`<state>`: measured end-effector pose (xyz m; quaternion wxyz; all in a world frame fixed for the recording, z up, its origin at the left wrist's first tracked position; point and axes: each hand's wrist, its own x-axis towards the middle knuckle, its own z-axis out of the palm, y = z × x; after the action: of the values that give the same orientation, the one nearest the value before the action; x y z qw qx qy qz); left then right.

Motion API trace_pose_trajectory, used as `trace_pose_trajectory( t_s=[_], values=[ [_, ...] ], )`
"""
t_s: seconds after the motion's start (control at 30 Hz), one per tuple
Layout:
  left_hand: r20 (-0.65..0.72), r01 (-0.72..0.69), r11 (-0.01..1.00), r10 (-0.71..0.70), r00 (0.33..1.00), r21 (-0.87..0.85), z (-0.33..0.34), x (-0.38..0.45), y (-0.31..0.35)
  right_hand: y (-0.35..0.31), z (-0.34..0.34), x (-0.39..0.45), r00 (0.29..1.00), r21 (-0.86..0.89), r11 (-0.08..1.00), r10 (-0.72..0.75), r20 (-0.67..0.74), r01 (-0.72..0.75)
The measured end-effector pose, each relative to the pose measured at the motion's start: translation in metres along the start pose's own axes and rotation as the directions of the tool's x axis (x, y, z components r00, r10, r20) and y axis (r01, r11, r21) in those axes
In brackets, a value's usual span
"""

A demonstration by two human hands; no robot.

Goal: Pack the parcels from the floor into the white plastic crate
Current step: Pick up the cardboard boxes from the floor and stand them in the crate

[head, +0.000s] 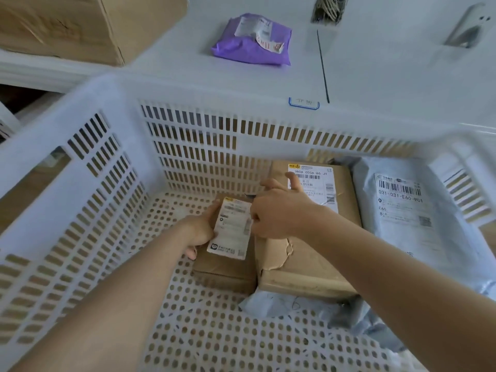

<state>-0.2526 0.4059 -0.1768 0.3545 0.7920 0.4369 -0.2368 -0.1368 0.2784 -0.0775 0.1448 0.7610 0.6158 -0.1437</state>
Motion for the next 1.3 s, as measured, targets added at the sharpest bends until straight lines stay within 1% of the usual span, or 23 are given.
trace_pose_trajectory(
  t_s=[0.03,0.07,0.13,0.2,0.27,0.4,0.53,0.63,0.73,0.8,0.9,1.0,1.1,1.17,1.23,1.3],
  values=[
    [-0.040,0.011,1.000,-0.012,0.999,-0.017,0.000,0.000,0.000,0.000,0.000,-0.001,1.000,-0.007,1.000,-0.005,-0.003,0.005],
    [-0.081,0.007,1.000,-0.006,0.997,0.005,0.001,0.001,-0.001,0.000,0.000,-0.001,1.000,-0.014,1.000,-0.009,-0.012,0.009],
    [-0.138,-0.023,0.990,0.043,0.989,0.138,0.001,0.004,-0.001,-0.002,0.002,0.000,0.999,-0.004,1.000,-0.010,-0.033,0.010],
    [-0.157,-0.040,0.968,0.081,0.984,0.249,0.000,0.006,-0.004,-0.003,0.004,0.002,0.998,0.035,0.999,-0.011,-0.058,0.013],
    [-0.159,-0.041,0.953,0.093,0.983,0.302,-0.002,0.008,-0.007,-0.004,0.006,0.004,0.996,0.061,0.998,-0.010,-0.083,0.015],
    [-0.173,-0.052,0.941,0.115,0.978,0.334,-0.007,0.003,-0.010,-0.002,0.010,0.000,0.991,0.119,0.993,-0.002,-0.137,0.018],
    [-0.238,-0.028,0.943,0.112,0.965,0.331,-0.020,-0.011,-0.008,0.003,0.009,-0.011,0.974,0.231,0.973,0.042,-0.224,0.011],
    [-0.287,-0.048,0.930,0.160,0.945,0.364,-0.031,-0.028,0.005,0.008,0.001,-0.027,0.959,0.221,0.975,0.054,-0.278,0.009],
    [-0.374,-0.084,0.913,0.245,0.894,0.398,-0.039,-0.050,0.027,0.018,-0.009,-0.050,0.946,0.201,0.979,0.086,-0.312,-0.023],
    [-0.437,-0.093,0.905,0.288,0.852,0.416,-0.043,-0.065,0.044,0.028,-0.013,-0.068,0.932,0.220,0.973,0.145,-0.332,-0.073],
    [-0.518,-0.088,0.891,0.337,0.786,0.446,-0.048,-0.088,0.074,0.047,-0.020,-0.099,0.899,0.219,0.963,0.233,-0.370,-0.160],
    [-0.577,-0.105,0.877,0.393,0.716,0.468,-0.046,-0.113,0.110,0.073,-0.026,-0.139,0.868,0.241,0.939,0.323,-0.378,-0.245],
    [-0.637,-0.119,0.874,0.431,0.639,0.471,-0.038,-0.140,0.152,0.105,-0.031,-0.185,0.814,0.274,0.913,0.396,-0.426,-0.301],
    [-0.667,-0.161,0.879,0.449,0.594,0.449,-0.030,-0.157,0.182,0.129,-0.033,-0.215,0.766,0.299,0.894,0.442,-0.466,-0.333],
    [-0.698,-0.243,0.888,0.458,0.550,0.391,-0.019,-0.173,0.213,0.156,-0.031,-0.245,0.724,0.316,0.875,0.483,-0.493,-0.368],
    [-0.723,-0.331,0.889,0.453,0.521,0.317,-0.006,-0.186,0.245,0.183,-0.024,-0.272,0.687,0.332,0.852,0.523,-0.504,-0.404]
  ],
)
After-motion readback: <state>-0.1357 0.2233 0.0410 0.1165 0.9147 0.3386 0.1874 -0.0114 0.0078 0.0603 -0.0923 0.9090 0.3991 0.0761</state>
